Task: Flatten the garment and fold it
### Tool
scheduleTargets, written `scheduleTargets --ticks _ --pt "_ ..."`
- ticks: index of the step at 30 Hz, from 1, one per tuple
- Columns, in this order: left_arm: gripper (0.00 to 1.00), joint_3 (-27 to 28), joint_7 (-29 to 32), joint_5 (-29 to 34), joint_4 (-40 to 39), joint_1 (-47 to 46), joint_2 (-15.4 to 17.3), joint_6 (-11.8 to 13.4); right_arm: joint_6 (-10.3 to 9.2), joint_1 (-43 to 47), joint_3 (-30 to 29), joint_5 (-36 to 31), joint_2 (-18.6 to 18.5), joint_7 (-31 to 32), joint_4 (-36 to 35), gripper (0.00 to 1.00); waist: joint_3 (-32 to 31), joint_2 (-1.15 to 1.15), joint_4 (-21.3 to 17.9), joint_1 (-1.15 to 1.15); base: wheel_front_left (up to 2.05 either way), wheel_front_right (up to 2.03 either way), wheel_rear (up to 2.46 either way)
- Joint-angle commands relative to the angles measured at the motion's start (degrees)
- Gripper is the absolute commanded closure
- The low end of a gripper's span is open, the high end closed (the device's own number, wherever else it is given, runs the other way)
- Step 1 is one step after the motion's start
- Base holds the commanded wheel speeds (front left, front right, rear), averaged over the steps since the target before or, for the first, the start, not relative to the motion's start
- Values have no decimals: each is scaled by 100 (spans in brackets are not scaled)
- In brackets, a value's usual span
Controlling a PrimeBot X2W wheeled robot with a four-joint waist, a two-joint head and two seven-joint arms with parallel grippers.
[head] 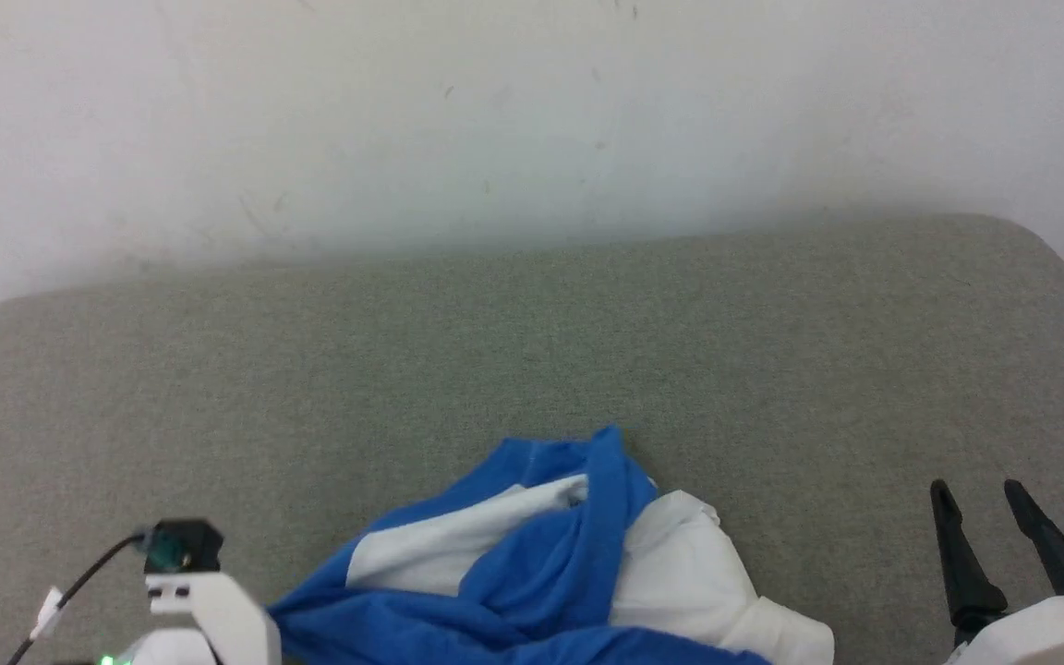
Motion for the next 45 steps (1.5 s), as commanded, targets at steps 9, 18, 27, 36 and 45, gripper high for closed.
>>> scheduleTargets --ticks 9,18,27,36,45 --pt "0 464 -1385 -236 -89 816 -517 307 -4 80 -15 60 15 47 31 0 -73 0 -88 0 0 0 0" --pt "0 641 -4034 418 -643 1047 -893 286 -4 177 321 109 16 304 75 0 -352 0 125 0 0 0 0" --pt "0 453 -5035 1072 -786 1216 -1146 188 -4 -292 1578 770 -340 1073 838 0 -375 0 456 0 0 0 0" --pt "0 466 -5062 1323 -822 1124 -1393 31 -4 -1524 2673 1609 -277 1401 2726 0 -238 0 1051 0 0 0 0" --pt "0 533 -5063 1423 -709 1030 -1605 -156 -4 -2313 3096 2217 -212 1290 3965 100 -161 0 1330 0 0 0 0"
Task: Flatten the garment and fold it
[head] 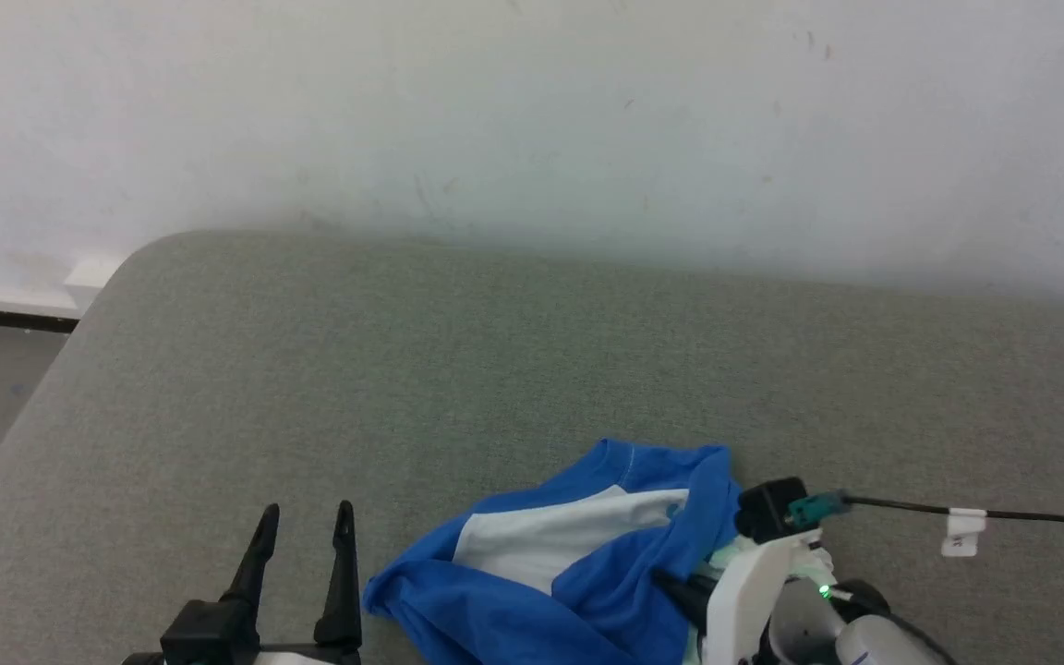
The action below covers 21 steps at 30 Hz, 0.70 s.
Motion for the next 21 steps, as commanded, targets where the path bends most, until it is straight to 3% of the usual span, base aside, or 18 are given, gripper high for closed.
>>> scheduleTargets --ticks 1,7,14,18,21 --pt "0 32 -26 47 15 -64 -23 -49 -4 -103 -3 43 -46 -60 -2 100 26 -1 37 -1 0 0 0" --pt "0 211 -26 122 30 87 -147 -79 -4 -166 -355 137 -654 -294 -676 100 -94 -1 -175 -1 0 0 0" --pt "0 310 -27 197 12 222 -275 -155 -4 614 -2058 -338 -1653 453 -1485 100 -171 -1 -534 -1 0 0 0" --pt "0 368 -27 207 59 228 -336 -204 -4 1513 -3095 -672 -1684 927 -1646 100 -139 -1 -658 -1 0 0 0" --pt "0 417 -27 212 120 235 -363 -234 -4 2135 -3516 -794 -1484 1072 -1632 100 -115 -1 -724 -1 0 0 0"
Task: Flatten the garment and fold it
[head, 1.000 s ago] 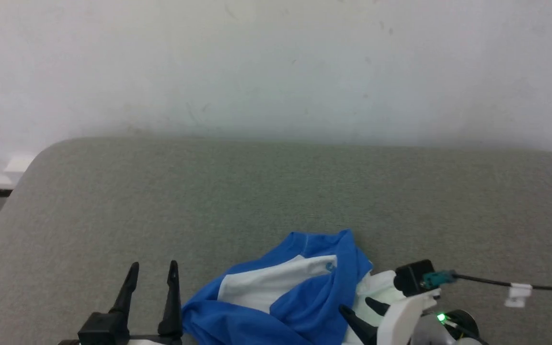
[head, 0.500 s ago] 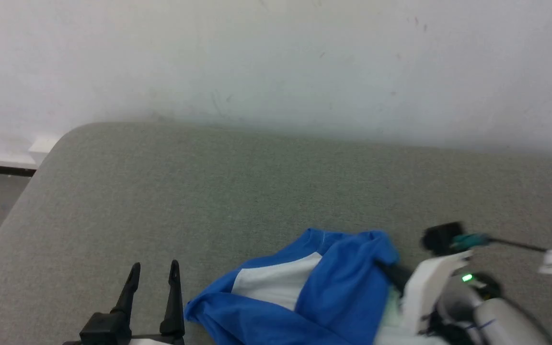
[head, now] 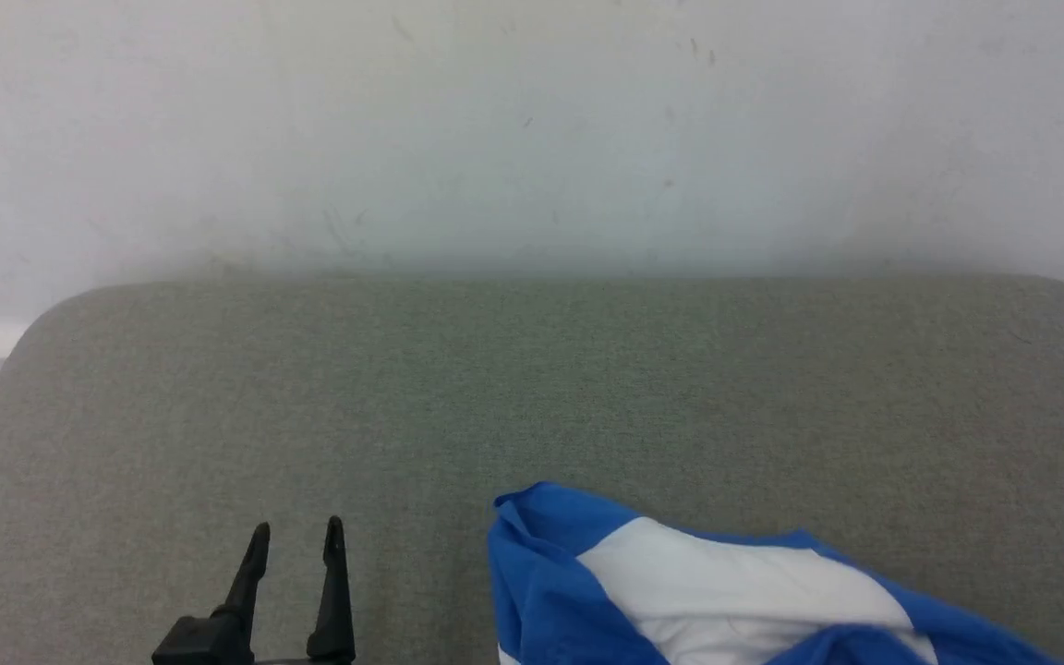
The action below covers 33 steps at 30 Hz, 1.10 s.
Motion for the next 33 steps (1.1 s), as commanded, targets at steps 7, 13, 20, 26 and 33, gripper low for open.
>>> scheduleTargets --ticks 7,13,20,26,33 --pt "0 132 -27 57 167 82 -46 -67 -4 819 -115 145 870 -259 -324 0 -21 0 -125 0 0 0 0" --pt "0 193 -27 74 197 124 -68 -64 -4 671 -399 507 1149 -1125 -1191 0 -145 0 -204 0 0 0 0" --pt "0 151 -27 106 193 73 -94 -110 -4 -220 -20 734 705 -762 -1306 0 -204 0 -131 0 0 0 0" --pt "0 71 -27 160 147 -122 -108 -186 -4 -1267 960 787 161 81 -416 0 10 0 162 0 0 0 0" --pt "0 -8 -27 207 183 -449 -185 -316 -4 -2191 2280 1007 -288 826 858 0 378 0 546 0 0 0 0"
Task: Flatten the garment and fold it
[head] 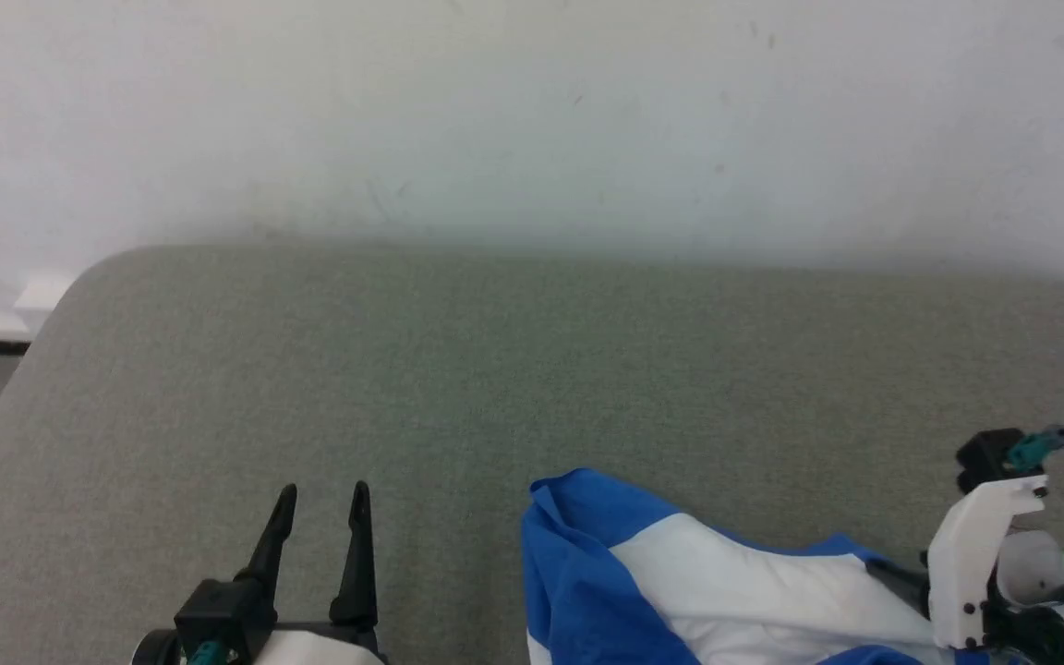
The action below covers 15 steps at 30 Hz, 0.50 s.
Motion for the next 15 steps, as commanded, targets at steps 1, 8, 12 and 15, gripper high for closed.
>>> scheduleTargets --ticks 1,8,12,15 --pt "0 -5 -27 33 16 -133 -37 -38 -4 -169 197 87 -40 55 183 0 267 0 255 -1 0 0 0" --pt "0 68 -27 72 79 -210 -125 -88 -4 -435 1050 545 -16 957 1306 0 360 0 314 -1 0 0 0" --pt "0 119 -27 98 124 -195 -165 -103 -4 -664 1245 679 -10 1040 1311 100 304 0 263 -1 0 0 0" --pt "0 141 -27 113 125 -214 -187 -140 -4 -1095 1230 448 -198 89 946 100 302 0 234 -1 0 0 0"
